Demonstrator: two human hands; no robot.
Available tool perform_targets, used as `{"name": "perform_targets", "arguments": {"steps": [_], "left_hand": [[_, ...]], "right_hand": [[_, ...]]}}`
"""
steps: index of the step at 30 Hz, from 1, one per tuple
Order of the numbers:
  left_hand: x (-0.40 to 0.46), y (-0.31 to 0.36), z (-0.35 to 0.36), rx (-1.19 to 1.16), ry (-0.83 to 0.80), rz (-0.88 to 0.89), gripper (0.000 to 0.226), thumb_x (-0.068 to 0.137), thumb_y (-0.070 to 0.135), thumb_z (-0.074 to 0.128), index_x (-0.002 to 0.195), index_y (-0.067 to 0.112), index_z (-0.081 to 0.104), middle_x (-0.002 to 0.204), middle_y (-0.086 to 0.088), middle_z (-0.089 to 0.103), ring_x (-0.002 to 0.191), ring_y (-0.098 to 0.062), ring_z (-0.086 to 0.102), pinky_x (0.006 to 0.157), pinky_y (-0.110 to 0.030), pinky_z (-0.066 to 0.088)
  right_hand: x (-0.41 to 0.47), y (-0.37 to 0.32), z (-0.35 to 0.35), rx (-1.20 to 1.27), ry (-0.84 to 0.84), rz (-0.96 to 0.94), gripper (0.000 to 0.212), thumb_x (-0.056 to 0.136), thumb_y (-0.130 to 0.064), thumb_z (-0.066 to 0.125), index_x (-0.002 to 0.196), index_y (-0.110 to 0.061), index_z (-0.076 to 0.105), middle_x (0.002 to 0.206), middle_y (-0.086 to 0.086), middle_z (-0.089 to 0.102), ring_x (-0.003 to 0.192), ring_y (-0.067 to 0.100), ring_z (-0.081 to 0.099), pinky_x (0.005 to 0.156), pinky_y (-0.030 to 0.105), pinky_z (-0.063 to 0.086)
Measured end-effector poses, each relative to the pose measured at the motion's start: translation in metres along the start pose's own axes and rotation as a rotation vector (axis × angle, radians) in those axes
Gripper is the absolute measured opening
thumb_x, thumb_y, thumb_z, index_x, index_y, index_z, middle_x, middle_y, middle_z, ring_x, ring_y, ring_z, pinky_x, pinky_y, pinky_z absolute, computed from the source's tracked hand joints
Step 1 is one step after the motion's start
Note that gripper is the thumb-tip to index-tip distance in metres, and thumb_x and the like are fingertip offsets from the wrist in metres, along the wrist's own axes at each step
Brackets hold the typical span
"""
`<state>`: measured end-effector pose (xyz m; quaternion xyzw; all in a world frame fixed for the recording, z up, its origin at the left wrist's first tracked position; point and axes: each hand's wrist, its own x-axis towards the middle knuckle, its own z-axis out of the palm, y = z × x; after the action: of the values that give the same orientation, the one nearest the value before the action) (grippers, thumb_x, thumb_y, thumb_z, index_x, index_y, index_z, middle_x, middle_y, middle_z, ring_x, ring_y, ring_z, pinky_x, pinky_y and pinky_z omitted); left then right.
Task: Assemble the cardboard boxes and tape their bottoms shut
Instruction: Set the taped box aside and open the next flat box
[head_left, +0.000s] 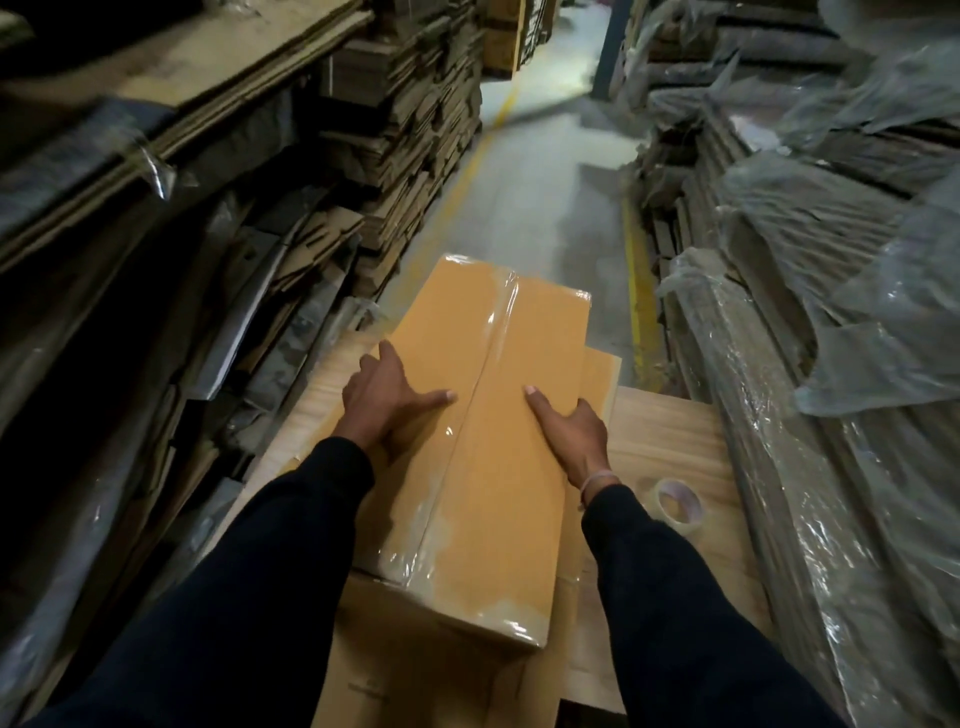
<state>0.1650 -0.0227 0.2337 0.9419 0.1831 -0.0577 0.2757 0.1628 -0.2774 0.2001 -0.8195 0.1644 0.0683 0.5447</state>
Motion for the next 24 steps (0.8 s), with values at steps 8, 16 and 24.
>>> {"name": "perform_targets", "arguments": {"steps": [8,16,24], "left_hand": [[-0.010,0.005,0.006,0.053,-0.090,-0.045,0.140,0.053,0.087,0.081,0.155,0.009,0.025,0.154,-0.019,0.037,0.139,-0.041,0.047,0.105,-0.050,0.048],[-0.014,0.005,0.016,-0.079,-0.043,-0.065,0.134,0.050,0.085,0.085,0.146,0.010,0.029,0.142,-0.019,0.056,0.128,-0.041,0.058,0.099,-0.050,0.052],[-0.019,0.009,0.012,-0.106,0.024,-0.020,0.126,0.049,0.087,0.083,0.137,0.009,0.039,0.132,-0.016,0.064,0.119,-0.038,0.063,0.091,-0.045,0.051]], "right_hand": [[0.008,0.013,-0.025,-0.052,-0.039,-0.024,0.088,0.067,-0.083,0.078,0.130,-0.023,0.065,0.123,-0.005,0.073,0.111,0.020,0.068,0.104,0.045,0.056],[0.009,0.013,-0.024,-0.094,-0.036,-0.022,0.106,0.051,-0.086,0.085,0.133,-0.025,0.058,0.125,-0.006,0.071,0.113,0.021,0.067,0.104,0.048,0.056],[0.007,0.009,-0.028,-0.057,-0.060,-0.066,0.088,0.059,-0.083,0.084,0.126,-0.031,0.061,0.122,-0.009,0.072,0.112,0.019,0.067,0.100,0.040,0.054]]}}
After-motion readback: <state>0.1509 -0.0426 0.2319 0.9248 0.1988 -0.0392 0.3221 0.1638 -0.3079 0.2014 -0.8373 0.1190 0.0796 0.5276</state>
